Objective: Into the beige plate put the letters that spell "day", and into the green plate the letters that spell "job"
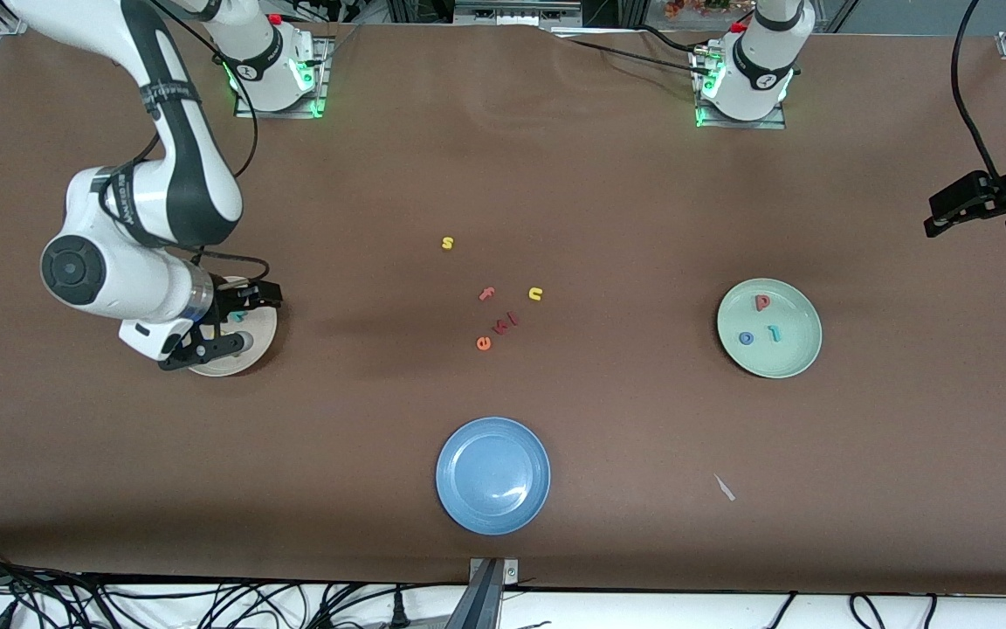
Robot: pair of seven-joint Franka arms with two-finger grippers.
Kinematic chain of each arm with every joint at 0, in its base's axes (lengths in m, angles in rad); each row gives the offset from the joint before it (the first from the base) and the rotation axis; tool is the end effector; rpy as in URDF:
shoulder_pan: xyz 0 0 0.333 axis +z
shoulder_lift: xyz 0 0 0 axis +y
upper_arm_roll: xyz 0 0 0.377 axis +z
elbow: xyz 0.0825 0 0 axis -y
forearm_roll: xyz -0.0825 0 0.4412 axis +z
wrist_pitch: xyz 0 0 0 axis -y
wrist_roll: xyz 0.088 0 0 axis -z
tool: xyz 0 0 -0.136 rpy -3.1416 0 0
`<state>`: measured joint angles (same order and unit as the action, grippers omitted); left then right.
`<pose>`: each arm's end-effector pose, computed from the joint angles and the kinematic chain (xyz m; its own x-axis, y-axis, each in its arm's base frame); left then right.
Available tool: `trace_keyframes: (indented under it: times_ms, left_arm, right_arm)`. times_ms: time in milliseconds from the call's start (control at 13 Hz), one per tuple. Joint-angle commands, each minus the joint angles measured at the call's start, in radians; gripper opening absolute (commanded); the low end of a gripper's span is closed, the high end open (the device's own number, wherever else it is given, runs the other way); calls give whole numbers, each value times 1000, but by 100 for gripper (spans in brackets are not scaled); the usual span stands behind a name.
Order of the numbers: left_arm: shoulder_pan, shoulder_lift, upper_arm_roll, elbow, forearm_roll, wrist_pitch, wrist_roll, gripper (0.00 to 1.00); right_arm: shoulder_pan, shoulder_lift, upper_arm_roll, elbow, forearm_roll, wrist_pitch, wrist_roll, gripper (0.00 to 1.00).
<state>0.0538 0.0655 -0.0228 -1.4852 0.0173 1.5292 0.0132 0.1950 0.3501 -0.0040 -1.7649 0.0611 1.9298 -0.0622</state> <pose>0.6311 0.0225 0.6573 0.9996 0.0185 -0.0217 0.0182 -0.9997 -0.0155 0.6748 0.1367 0.3513 0.9570 0.2264 -0.1812 0.2186 -0.9738 -0.0622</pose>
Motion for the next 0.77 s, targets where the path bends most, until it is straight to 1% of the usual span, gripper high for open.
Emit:
trace_keyframes:
  times_ms: [0, 154, 307, 384, 537, 691]
  left_arm:
    - [4, 4, -3, 22, -20, -21, 11, 100]
    - [4, 2, -5, 22, -20, -21, 10, 100]
    - [4, 2, -2, 22, -20, -21, 11, 100]
    - [4, 2, -2, 22, -20, -21, 10, 100]
    - [4, 2, -3, 22, -20, -21, 10, 100]
    - [4, 2, -6, 22, -20, -21, 10, 100]
  right_arm:
    - [-95, -95, 127, -11, -52, -70, 123, 100]
    - [-92, -150, 122, -2, -46, -148, 119, 100]
    - [-94, -213, 110, 16, -72, -222, 105, 100]
    - [-94, -229, 102, 28, -73, -267, 57, 100]
    - [-80, -234, 32, 47, -67, -328, -26, 100]
    - [-80, -235, 3, 67, -79, -351, -96, 100]
